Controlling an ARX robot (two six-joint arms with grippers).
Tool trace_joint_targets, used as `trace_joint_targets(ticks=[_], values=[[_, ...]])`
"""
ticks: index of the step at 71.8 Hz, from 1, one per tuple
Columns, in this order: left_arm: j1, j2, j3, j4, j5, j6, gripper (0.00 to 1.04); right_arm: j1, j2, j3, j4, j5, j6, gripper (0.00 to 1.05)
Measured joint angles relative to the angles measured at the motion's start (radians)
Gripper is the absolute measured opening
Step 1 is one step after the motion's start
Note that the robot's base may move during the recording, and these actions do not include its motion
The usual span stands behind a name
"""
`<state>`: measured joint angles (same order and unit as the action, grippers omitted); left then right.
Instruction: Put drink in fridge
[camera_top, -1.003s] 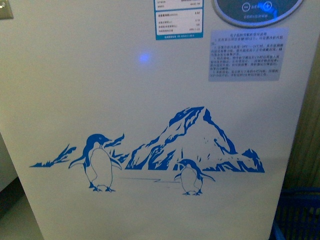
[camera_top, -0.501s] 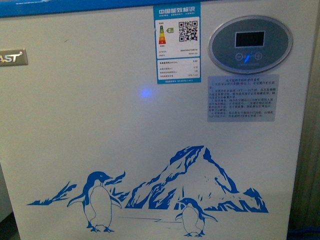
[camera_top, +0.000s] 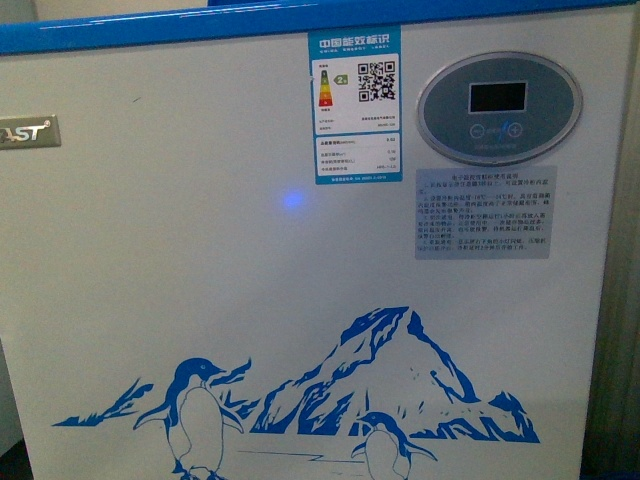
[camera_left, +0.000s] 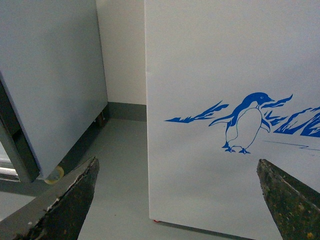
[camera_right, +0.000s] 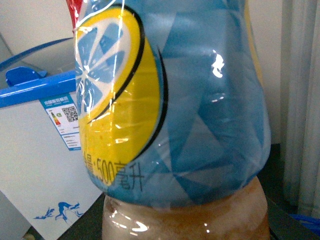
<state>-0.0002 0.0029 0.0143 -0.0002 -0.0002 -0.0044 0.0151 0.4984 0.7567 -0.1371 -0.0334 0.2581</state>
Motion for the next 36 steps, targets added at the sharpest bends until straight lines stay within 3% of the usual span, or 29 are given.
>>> trace_joint_targets(ticks=[36], values=[[0.000, 0.000, 0.000, 0.000, 0.000, 0.000, 0.97, 0.000, -0.001, -0.005, 0.000, 0.005, 0.000, 0.44]])
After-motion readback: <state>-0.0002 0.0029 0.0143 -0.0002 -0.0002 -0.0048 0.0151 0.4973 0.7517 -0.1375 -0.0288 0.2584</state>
